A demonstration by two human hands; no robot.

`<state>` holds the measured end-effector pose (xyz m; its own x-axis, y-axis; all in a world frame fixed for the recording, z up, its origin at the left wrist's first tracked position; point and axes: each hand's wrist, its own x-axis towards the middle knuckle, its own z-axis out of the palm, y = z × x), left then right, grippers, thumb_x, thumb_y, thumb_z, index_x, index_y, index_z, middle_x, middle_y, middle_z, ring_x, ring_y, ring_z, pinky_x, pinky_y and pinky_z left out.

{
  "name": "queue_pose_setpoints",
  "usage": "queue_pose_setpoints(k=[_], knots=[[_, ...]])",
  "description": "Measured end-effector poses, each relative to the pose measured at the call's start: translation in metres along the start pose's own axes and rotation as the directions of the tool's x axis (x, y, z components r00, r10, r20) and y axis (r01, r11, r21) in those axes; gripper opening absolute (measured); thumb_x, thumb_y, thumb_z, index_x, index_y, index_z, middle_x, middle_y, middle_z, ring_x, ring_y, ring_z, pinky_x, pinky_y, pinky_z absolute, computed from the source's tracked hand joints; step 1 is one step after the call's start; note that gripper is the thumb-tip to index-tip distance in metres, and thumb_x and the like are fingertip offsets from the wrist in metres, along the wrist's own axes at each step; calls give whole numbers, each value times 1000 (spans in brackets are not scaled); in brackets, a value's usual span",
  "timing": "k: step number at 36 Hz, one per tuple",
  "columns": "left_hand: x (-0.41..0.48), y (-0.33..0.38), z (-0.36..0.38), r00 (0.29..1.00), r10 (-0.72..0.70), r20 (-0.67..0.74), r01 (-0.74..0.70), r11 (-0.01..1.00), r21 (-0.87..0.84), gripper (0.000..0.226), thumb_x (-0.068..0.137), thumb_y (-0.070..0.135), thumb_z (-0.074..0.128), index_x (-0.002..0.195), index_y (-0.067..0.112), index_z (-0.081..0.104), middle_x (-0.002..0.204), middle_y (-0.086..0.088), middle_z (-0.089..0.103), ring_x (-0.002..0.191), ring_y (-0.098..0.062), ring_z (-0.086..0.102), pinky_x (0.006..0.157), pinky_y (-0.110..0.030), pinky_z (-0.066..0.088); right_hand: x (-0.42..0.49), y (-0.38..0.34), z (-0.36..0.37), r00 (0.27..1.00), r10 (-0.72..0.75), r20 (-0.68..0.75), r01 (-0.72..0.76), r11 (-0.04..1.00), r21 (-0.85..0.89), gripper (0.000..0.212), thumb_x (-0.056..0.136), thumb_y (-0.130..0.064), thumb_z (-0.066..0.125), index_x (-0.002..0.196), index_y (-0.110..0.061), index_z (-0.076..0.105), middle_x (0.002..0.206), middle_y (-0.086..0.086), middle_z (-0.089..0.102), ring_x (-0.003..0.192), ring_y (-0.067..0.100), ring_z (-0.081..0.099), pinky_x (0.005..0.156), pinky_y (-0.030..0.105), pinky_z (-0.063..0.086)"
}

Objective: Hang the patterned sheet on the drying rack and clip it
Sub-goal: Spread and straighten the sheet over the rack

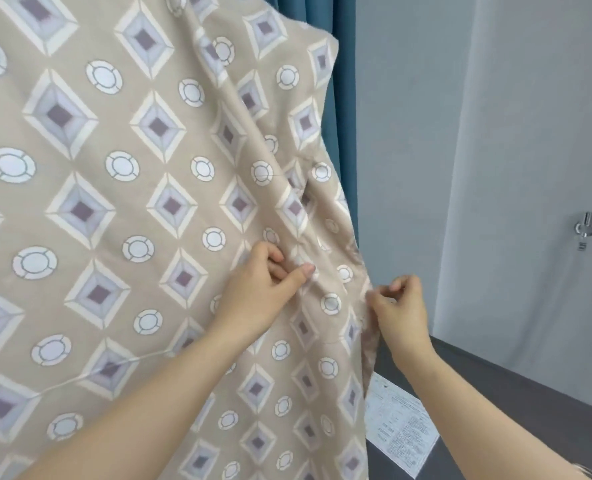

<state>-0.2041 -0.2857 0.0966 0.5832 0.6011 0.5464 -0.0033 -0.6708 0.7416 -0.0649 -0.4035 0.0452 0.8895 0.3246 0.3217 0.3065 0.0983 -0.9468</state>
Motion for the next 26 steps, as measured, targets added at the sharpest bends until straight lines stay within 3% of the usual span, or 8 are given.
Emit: queue_pose_setpoints(k=[4,6,8,11,14,17,21,26], knots=[[1,9,0,985,55,-162,-63,997,-43,45,63,56,70,83,33,38,85,4,56,77,-20,61,75,-49,52,-3,-20,8,965,-76,253,85,996,-23,25,86,-1,48,74,-23,45,75,8,56,64,19,46,60,31,38],[7,15,-5,967,91,-239,-108,992,-59,40,73,45,70,92,29,38,85,7,54,79,-18,59,78,-47,51,0,-28,18,893,-16,450,21,1000,-7,23,92,-12,49,87,-32,61,91,21,57,73,19,50,68,31,43],[15,23,-11,955,100,-281,-130,987,-94,41,77,38,69,100,25,38,86,6,53,82,-18,58,78,-50,51,6,-38,27,819,83,568,-115,993,22,24,96,-36,43,94,-36,67,108,8,64,93,14,59,83,26,47],[27,31,-21,949,85,-305,-123,987,-108,42,77,35,70,101,25,37,88,2,54,84,-21,59,77,-53,51,19,-54,39,763,148,629,-269,958,101,45,92,-59,35,102,-32,69,115,-1,66,110,16,60,101,35,43],[35,38,-28,969,71,-237,-99,989,-108,38,80,30,68,101,26,36,86,1,57,72,-13,64,72,-45,53,24,-78,53,753,76,654,-250,952,177,46,93,-56,37,113,-25,65,112,2,69,108,18,63,100,36,45],[41,43,-35,979,74,-191,-102,985,-141,32,84,20,64,102,24,37,79,3,56,48,1,57,62,-34,51,28,-103,64,773,-23,633,-209,934,290,39,94,-44,45,110,-12,62,103,6,69,92,19,66,79,25,54],[45,49,-45,981,73,-182,-106,979,-177,29,87,18,61,104,24,38,76,3,55,50,-1,58,50,-24,47,34,-133,71,870,-108,482,-26,964,263,26,94,-25,51,70,-18,52,68,-4,55,60,7,49,44,7,38],[48,51,-59,978,97,-187,-134,971,-196,27,87,14,59,90,34,40,79,-1,56,60,-15,59,53,-29,46,53,-172,50,979,-162,126,56,802,594,30,95,-22,50,65,-18,47,65,-3,53,60,11,50,59,24,44]])
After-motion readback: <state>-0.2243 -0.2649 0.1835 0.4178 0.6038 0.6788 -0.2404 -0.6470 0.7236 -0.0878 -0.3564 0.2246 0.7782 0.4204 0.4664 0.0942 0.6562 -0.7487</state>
